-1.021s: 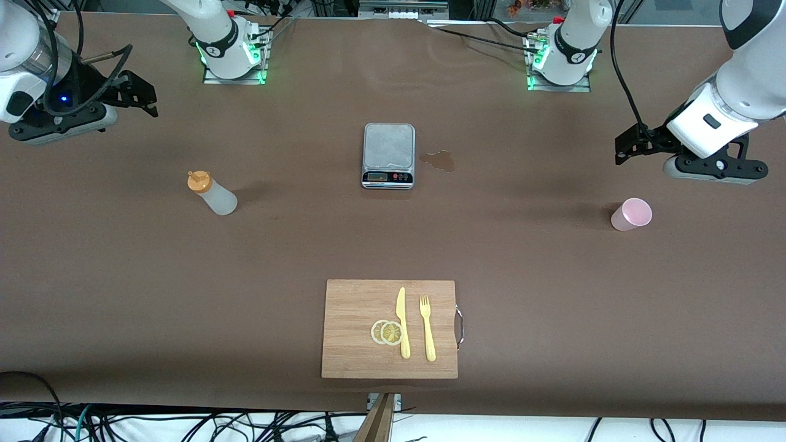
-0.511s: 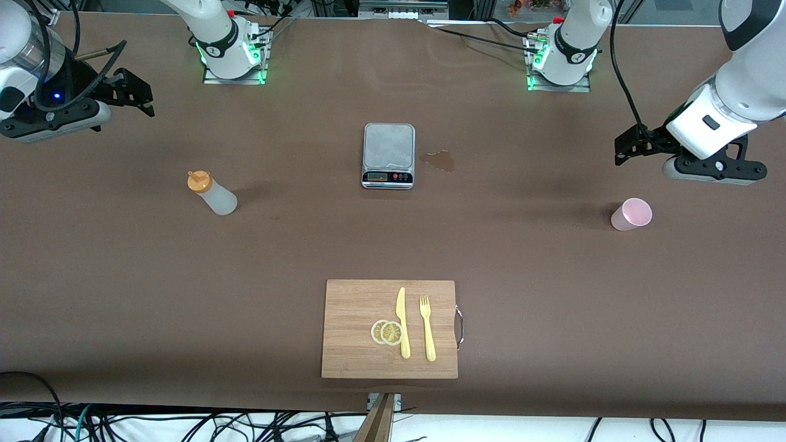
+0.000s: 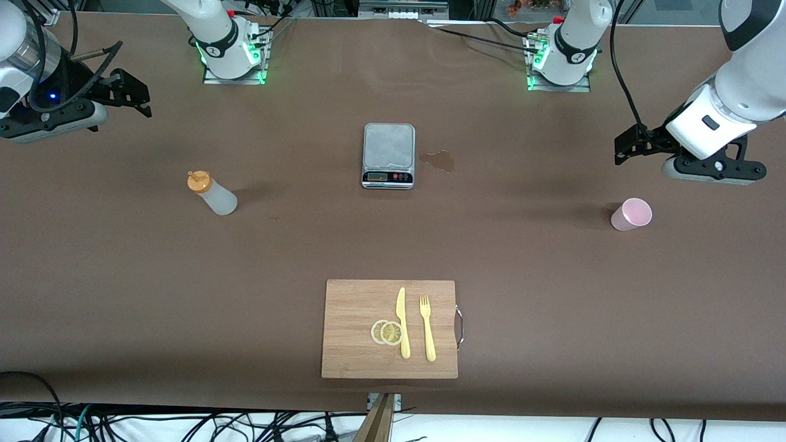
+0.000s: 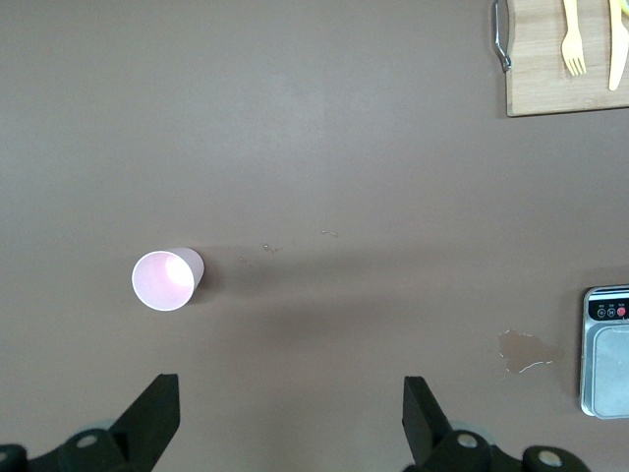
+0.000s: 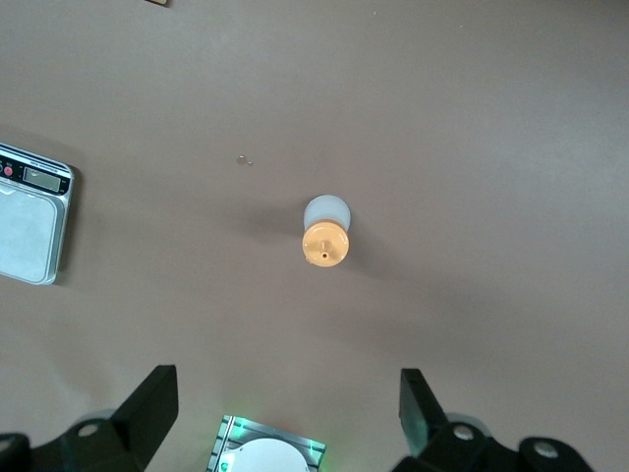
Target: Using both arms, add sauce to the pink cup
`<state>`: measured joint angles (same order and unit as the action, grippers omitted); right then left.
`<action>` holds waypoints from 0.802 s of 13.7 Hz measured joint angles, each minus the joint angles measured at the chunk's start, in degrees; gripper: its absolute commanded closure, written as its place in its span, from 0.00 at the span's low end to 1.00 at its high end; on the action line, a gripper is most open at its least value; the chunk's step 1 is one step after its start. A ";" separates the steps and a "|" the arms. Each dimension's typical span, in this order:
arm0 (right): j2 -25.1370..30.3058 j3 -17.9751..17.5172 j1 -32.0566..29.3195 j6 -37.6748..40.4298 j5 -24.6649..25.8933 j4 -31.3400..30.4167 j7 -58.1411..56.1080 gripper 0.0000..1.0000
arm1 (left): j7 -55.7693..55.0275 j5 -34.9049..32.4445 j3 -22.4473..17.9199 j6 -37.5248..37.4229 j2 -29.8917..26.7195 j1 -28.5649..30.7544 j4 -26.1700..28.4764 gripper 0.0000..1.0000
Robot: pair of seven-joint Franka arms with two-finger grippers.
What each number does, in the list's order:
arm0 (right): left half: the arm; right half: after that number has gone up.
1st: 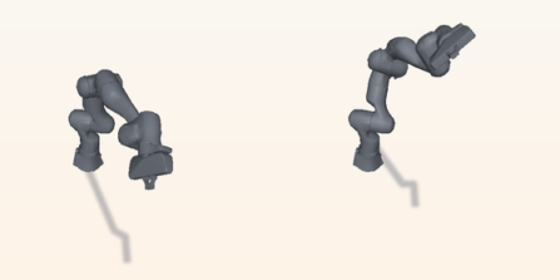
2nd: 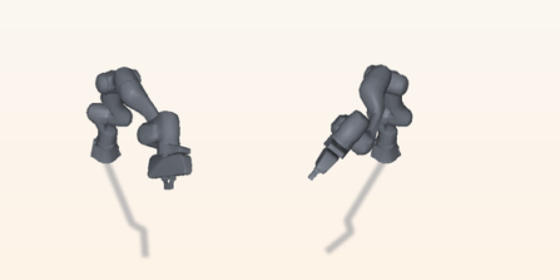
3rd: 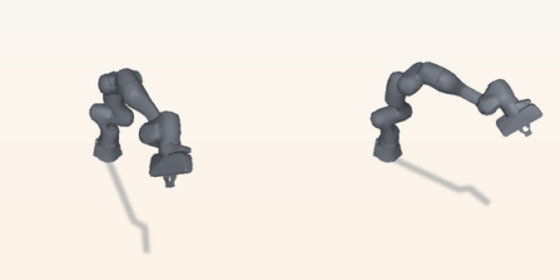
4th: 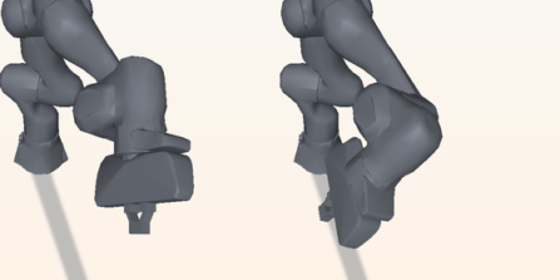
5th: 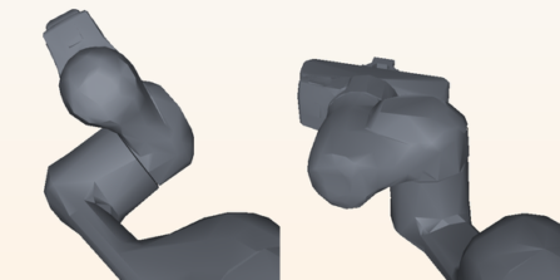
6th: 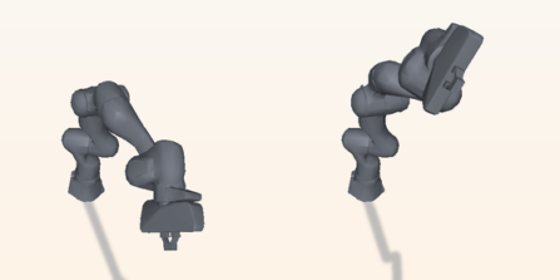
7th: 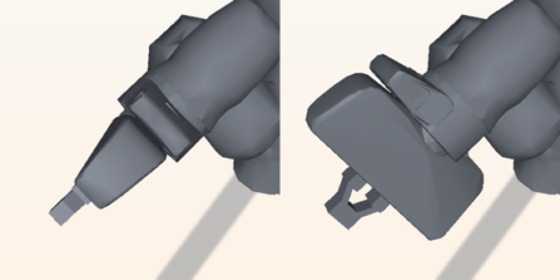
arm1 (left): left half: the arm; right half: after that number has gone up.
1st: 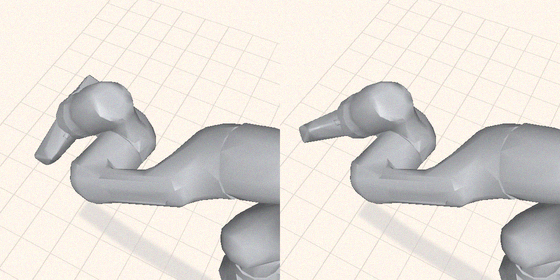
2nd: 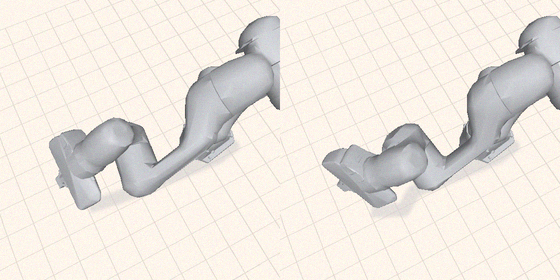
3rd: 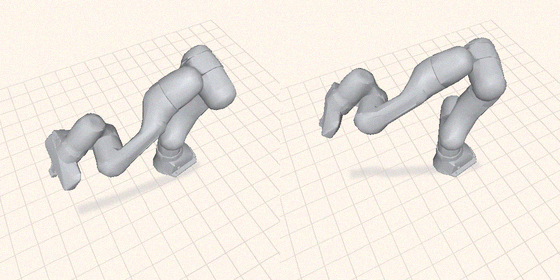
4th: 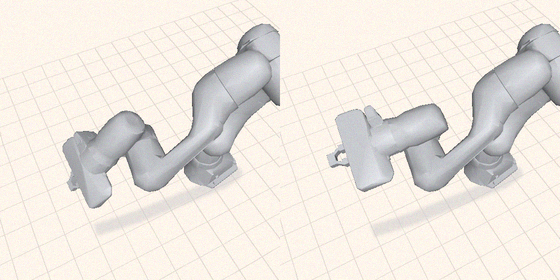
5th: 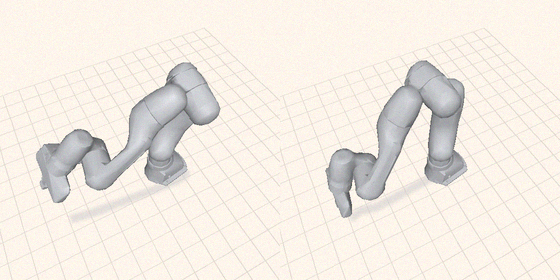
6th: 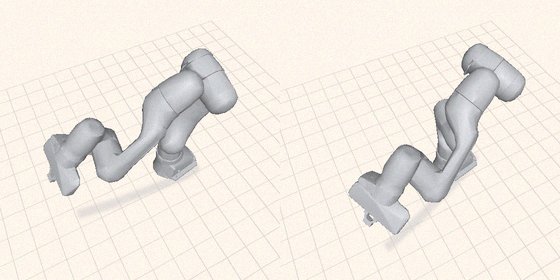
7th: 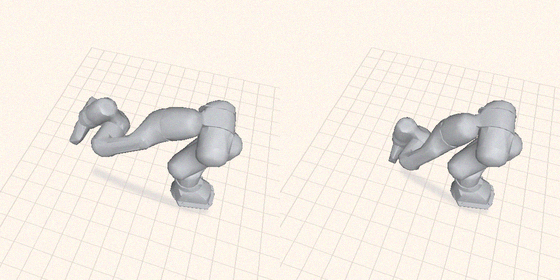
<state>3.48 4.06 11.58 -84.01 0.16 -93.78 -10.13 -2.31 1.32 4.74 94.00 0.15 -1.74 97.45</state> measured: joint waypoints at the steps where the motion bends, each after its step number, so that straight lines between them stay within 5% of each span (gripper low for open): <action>1: 0.00 0.00 -0.01 0.00 0.00 0.01 0.00 0.00 | 0.00 0.00 0.00 -0.10 0.00 0.00 0.00 0.00; 11: -0.19 1.49 -0.14 0.06 -1.94 0.05 -0.09 0.00 | 0.00 0.00 0.00 -0.21 0.03 0.00 -0.05 0.00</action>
<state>3.29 5.55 11.44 -83.95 -1.77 -93.73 -10.22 -2.31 1.32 4.74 93.79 0.17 -1.74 97.40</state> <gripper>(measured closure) 0.000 0.000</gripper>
